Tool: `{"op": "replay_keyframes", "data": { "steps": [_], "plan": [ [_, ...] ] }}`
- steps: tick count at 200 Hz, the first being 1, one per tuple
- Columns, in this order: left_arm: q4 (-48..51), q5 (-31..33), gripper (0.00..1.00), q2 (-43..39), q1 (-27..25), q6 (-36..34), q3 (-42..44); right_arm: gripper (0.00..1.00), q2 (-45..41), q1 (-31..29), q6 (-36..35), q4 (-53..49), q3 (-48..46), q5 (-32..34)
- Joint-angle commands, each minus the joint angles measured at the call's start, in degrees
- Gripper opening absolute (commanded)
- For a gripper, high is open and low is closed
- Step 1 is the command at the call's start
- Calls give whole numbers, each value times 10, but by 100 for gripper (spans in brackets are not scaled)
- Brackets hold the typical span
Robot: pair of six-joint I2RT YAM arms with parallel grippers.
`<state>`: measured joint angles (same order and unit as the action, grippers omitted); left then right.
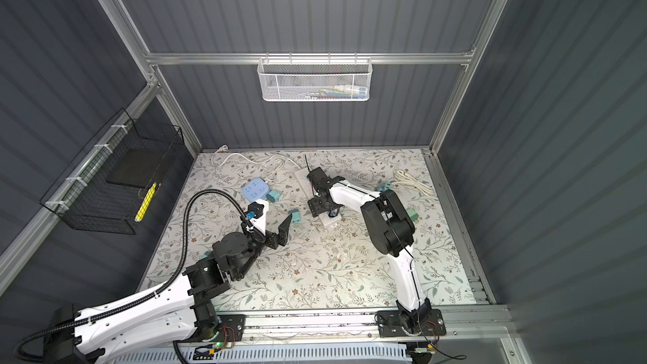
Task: Insert the plug
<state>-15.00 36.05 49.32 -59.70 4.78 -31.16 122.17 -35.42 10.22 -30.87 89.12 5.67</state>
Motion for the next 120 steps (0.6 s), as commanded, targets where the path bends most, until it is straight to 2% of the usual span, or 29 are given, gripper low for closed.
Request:
{"op": "replay_keyframes", "data": {
  "steps": [1, 74, 95, 120],
  "plan": [
    [2, 9, 91, -9, 2, 7, 3, 75, -39, -4, 35, 9, -37, 6],
    [-9, 0, 90, 45, 1, 33, -5, 75, -180, -30, 206, 5, -256, 1],
    [-14, -5, 90, 60, 1, 34, -12, 81, -199, -39, 251, 9, -284, -27],
    [-11, 1, 91, 81, 1, 35, -20, 89, -215, -46, 258, 15, -294, -39]
  ]
}}
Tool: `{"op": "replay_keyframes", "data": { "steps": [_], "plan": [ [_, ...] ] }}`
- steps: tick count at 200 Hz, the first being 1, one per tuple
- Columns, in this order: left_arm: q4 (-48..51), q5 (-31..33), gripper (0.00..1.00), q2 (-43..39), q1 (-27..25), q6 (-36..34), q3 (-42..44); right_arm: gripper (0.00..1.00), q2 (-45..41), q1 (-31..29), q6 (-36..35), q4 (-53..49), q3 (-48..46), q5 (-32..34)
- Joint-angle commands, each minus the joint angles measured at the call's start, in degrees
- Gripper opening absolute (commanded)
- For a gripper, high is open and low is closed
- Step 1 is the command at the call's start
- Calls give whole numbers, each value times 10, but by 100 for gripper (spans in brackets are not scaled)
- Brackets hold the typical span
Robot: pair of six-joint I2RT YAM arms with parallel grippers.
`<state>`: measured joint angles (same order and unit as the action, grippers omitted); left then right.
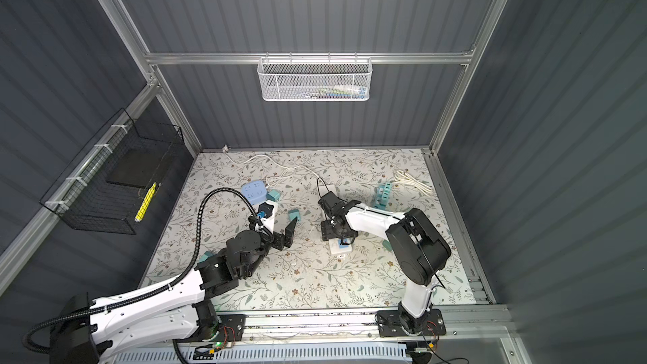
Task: Insert the plug
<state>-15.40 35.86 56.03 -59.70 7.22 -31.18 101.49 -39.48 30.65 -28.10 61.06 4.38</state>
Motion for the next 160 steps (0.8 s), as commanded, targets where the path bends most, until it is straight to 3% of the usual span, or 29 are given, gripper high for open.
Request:
{"op": "replay_keyframes", "data": {
  "steps": [1, 39, 68, 107, 130, 160],
  "plan": [
    [-7, 4, 91, 14, 1, 10, -20, 90, -9, -5, 53, -13, -13, -26],
    [39, 38, 94, 58, 7, 38, -58, 96, -54, -6, 26, -46, 4, -17],
    [114, 45, 93, 99, 50, 105, -107, 97, -97, -6, 1, -79, 17, 33],
    [222, -28, 91, 145, 163, 220, -140, 97, -178, 8, 22, -89, -22, 121],
    [256, -49, 91, 192, 174, 237, -158, 97, -233, 39, 66, -88, -75, 154],
    [256, -81, 91, 247, 177, 230, -181, 96, -284, 118, 87, -69, -147, 115]
  ]
}}
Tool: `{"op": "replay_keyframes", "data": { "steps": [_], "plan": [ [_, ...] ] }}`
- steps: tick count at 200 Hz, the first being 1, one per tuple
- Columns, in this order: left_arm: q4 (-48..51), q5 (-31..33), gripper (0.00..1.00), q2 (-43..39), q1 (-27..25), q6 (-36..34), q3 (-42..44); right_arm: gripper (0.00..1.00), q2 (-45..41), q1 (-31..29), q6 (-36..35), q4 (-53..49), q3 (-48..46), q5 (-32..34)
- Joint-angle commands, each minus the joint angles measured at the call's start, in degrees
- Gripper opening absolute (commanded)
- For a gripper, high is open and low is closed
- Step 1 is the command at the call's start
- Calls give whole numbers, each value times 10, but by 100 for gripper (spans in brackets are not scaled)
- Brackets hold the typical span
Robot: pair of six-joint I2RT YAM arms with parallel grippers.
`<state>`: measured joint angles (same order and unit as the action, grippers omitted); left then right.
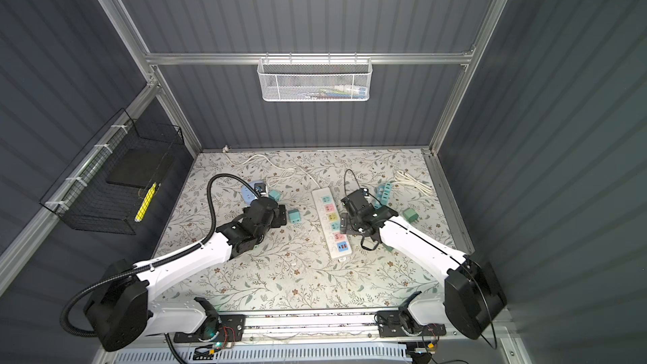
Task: Insert the plug
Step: 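Lower the left gripper onto a loose teal adapter cube and close it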
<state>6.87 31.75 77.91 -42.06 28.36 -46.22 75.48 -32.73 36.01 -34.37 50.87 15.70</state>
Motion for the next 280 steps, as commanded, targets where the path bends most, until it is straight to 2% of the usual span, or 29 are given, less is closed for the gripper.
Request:
{"op": "replay_keyframes", "data": {
  "steps": [1, 23, 35, 53, 75, 117, 171, 241, 280],
  "plan": [
    [33, -41, 91, 30, 1, 17, -31, 96, -24, 53, 34, -6, -46, -1],
    [14, -84, 93, 75, 11, -10, -61, 96, -41, 75, 26, 19, -72, -29],
    [3, -129, 94, 106, 22, -21, -81, 96, -47, 75, 22, 28, -75, -33],
    [9, -203, 93, 153, 39, -12, -115, 97, -50, 75, 16, 32, -71, -27],
    [5, -252, 93, 186, 39, 1, -134, 99, -52, 76, 5, 32, -65, -16],
    [72, -275, 93, 214, 39, 26, -161, 99, -54, 80, -8, 41, -60, -9],
    [68, -306, 90, 245, 38, 48, -168, 99, -51, 81, -5, 56, -64, -9],
    [-45, -383, 87, 274, 33, 69, -178, 99, -58, 81, -8, 64, -75, -7],
    [-101, -369, 87, 302, 34, 57, -200, 99, -58, 82, -13, 65, -74, -8]
  ]
}}
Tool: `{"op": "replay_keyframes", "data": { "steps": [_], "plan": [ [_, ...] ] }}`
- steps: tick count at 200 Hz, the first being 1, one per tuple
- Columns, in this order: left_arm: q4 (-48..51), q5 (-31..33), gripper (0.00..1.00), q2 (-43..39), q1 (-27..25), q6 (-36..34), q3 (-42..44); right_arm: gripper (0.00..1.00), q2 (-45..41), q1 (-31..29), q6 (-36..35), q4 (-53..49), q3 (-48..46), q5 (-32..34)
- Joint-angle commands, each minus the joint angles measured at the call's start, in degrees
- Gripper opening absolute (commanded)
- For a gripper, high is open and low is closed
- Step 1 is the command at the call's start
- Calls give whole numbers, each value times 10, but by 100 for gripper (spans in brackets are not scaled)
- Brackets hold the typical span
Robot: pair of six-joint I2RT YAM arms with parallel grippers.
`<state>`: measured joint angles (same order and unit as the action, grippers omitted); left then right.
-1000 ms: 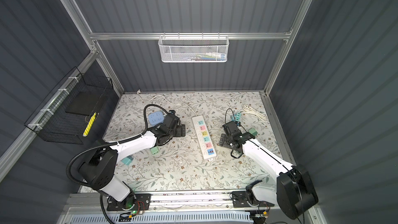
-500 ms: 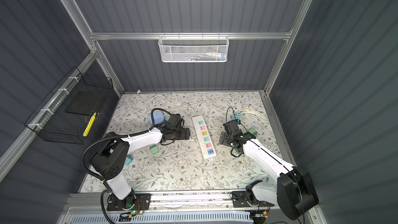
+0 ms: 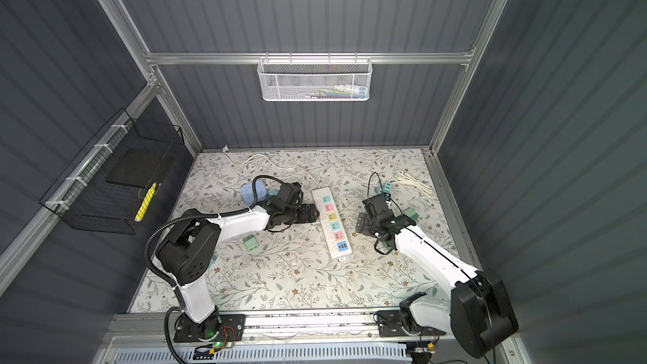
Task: Insert the plug
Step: 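Lower the left gripper onto a loose teal adapter cube and close it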
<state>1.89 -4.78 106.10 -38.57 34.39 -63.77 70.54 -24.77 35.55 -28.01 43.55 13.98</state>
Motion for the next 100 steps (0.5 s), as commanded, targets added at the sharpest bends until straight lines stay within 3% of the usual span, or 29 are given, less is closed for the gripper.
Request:
{"op": "replay_keyframes", "data": {
  "steps": [1, 46, 64, 100],
  "plan": [
    [-52, -2, 87, 20, -1, -4, -26, 99, -8, 3, -8, 1, 0, 9],
    [-55, 56, 88, 4, 8, -54, -50, 99, -15, 3, -17, 2, 5, -4],
    [0, 88, 90, 11, 24, -75, -83, 99, -23, 3, -21, 15, -1, -16],
    [134, 80, 92, 99, 54, -143, -203, 99, -22, 3, -25, 30, -2, -38]
  ]
}}
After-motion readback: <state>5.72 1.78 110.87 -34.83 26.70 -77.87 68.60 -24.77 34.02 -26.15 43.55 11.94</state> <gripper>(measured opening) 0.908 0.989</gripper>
